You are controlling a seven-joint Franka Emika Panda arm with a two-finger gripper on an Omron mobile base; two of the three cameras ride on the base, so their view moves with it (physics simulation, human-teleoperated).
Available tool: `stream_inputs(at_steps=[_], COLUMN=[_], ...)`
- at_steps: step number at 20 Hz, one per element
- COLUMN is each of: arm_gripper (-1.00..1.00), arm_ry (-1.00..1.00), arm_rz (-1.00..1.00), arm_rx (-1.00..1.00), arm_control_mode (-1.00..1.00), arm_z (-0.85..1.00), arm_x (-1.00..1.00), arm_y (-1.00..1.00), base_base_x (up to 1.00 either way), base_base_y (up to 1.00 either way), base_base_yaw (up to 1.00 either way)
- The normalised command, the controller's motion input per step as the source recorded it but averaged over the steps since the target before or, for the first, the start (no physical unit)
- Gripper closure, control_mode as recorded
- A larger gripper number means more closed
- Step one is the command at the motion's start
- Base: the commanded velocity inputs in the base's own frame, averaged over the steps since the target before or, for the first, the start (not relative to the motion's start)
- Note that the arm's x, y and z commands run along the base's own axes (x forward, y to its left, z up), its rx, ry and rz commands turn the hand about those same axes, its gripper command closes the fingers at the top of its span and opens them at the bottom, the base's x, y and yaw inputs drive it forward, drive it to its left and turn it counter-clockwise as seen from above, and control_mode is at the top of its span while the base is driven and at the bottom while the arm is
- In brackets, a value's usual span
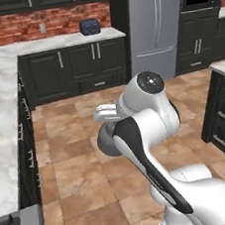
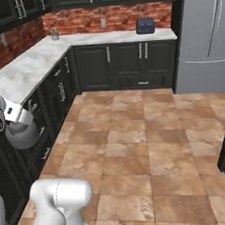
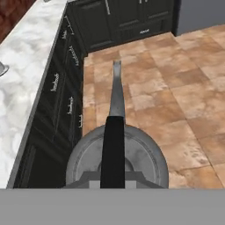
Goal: The kettle is done boiling. Turn off the stove, then wait for 300 timesteps before moving the kettle to the dining table.
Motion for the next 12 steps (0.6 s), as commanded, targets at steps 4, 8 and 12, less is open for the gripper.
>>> stream_inputs(at_steps=[4,8,12], arm_gripper=[1.00,1.00,1.00], arm_ry=[0.00,0.00,0.00], arm_rz=[0.00,0.00,0.00], arm_rx=[0.00,0.00,0.00], arm_control_mode=[1.00,1.00,1.00], arm_z=[0.00,0.00,0.00], arm_x=[0.00,0.00,0.00], arm_y=[0.00,0.00,0.00], base_base_x=[0.21,0.39,0.65], base_base_y=[-0.36,-0.22,-0.06], base_base_yaw=[-0.49,-0.45,-0.39])
